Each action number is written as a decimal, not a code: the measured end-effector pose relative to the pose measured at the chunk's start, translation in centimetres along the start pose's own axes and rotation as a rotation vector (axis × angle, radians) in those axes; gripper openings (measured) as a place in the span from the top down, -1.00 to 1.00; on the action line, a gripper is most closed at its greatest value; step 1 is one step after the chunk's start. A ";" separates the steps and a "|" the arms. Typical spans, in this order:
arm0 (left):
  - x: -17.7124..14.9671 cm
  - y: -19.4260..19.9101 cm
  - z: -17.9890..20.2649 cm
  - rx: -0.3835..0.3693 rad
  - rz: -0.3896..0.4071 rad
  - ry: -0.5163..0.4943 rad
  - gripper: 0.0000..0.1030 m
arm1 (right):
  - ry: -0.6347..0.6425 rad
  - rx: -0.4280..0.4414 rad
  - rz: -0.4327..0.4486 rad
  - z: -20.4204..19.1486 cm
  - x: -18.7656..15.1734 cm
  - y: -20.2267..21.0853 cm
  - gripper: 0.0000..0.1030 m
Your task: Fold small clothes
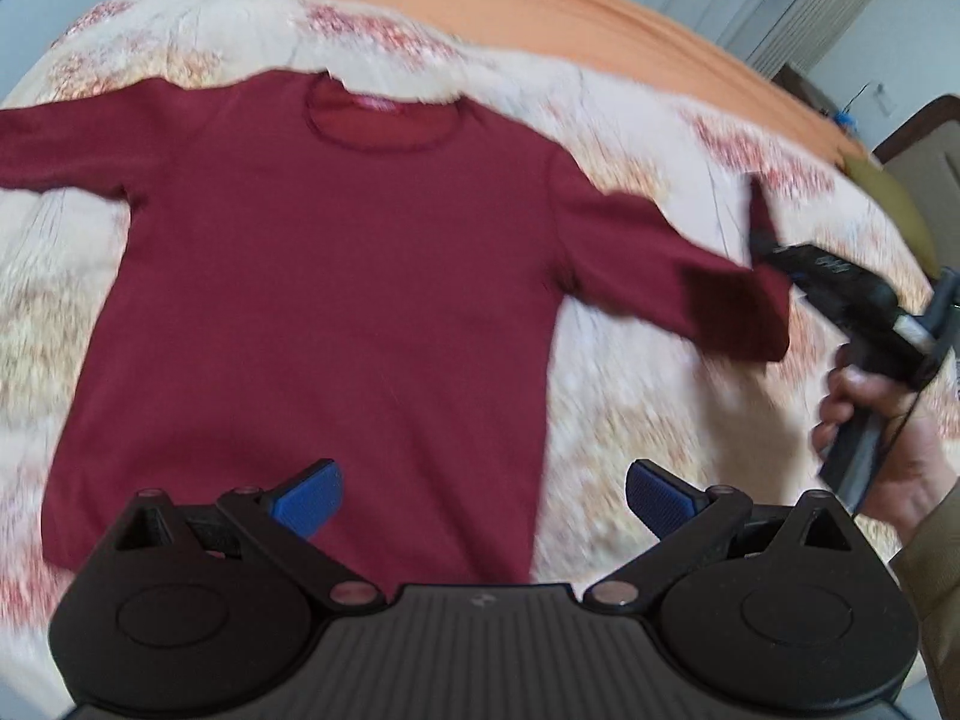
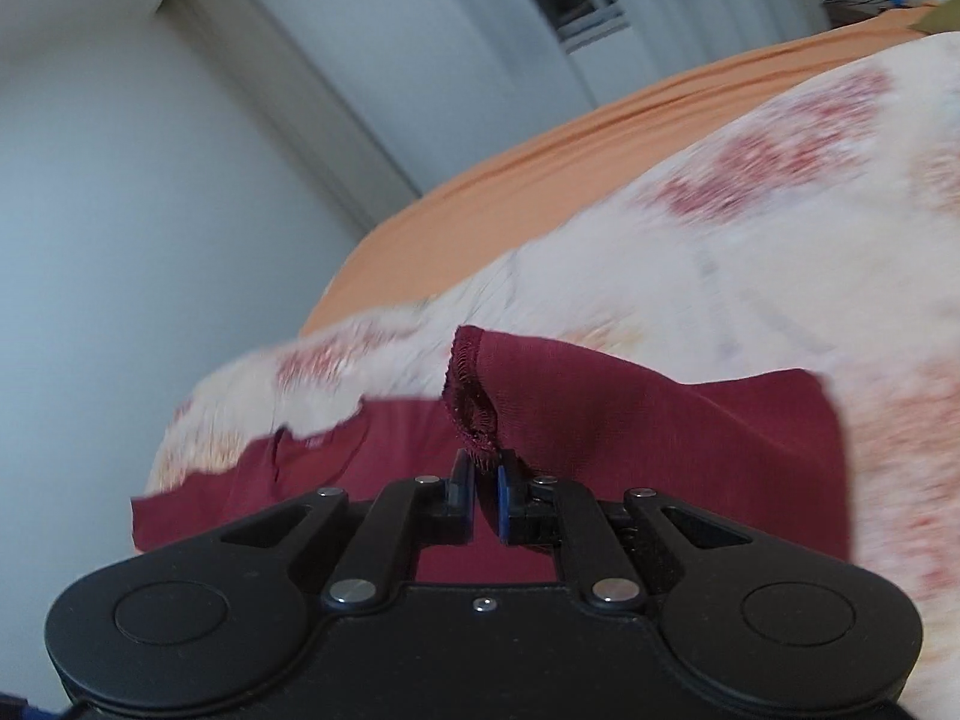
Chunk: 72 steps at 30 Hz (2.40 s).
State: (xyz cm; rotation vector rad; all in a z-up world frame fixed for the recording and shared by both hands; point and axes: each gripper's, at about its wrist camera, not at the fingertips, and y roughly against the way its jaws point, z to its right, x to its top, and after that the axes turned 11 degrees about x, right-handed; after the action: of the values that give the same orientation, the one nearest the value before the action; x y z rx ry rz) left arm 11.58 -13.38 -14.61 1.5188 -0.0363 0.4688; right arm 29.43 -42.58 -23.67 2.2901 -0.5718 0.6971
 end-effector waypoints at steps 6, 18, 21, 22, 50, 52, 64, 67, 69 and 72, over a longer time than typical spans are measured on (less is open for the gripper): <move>4.2 -5.7 -3.2 -0.032 0.057 -0.055 -0.99 | 0.025 0.007 -0.108 -3.2 -4.5 -5.3 0.47; 11.3 -16.7 6.2 -0.315 0.078 -0.134 -0.83 | -0.056 -0.165 -0.078 0.3 -9.0 14.1 -0.03; 11.5 -18.8 7.8 -0.359 0.074 -0.138 -0.42 | -0.089 -0.189 -0.063 0.7 -10.0 16.9 -0.05; 11.4 -19.1 8.2 -0.360 0.071 -0.138 -0.32 | -0.095 -0.192 -0.060 0.8 -10.4 17.5 -0.05; 16.5 -15.5 -7.9 0.042 0.295 0.223 0.86 | -0.124 -0.120 -0.059 -0.5 -8.9 13.6 -0.05; 16.9 -15.9 -11.5 0.145 0.279 0.267 0.86 | -0.115 -0.100 -0.064 -0.8 -8.2 11.9 -0.10; 18.8 -15.6 -19.4 0.180 0.316 0.329 0.85 | -0.084 -0.033 -0.060 -3.9 -5.0 4.8 -0.19; 19.5 -16.2 -20.8 0.156 0.279 0.307 0.85 | -0.107 -0.020 -0.046 -3.3 -4.3 2.6 -0.19; 19.8 -16.4 -21.1 0.141 0.267 0.272 0.85 | -0.110 -0.011 -0.030 -2.6 -3.3 0.3 -0.18; 19.7 -16.0 -21.7 0.092 0.264 0.258 0.84 | -0.168 0.010 0.011 -0.8 -1.4 -3.6 -0.13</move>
State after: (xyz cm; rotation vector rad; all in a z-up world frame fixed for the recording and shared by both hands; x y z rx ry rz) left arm 28.91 13.13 -25.15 1.5395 -0.0139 0.8850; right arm 30.11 -39.33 -25.74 2.3711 -0.6602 0.5164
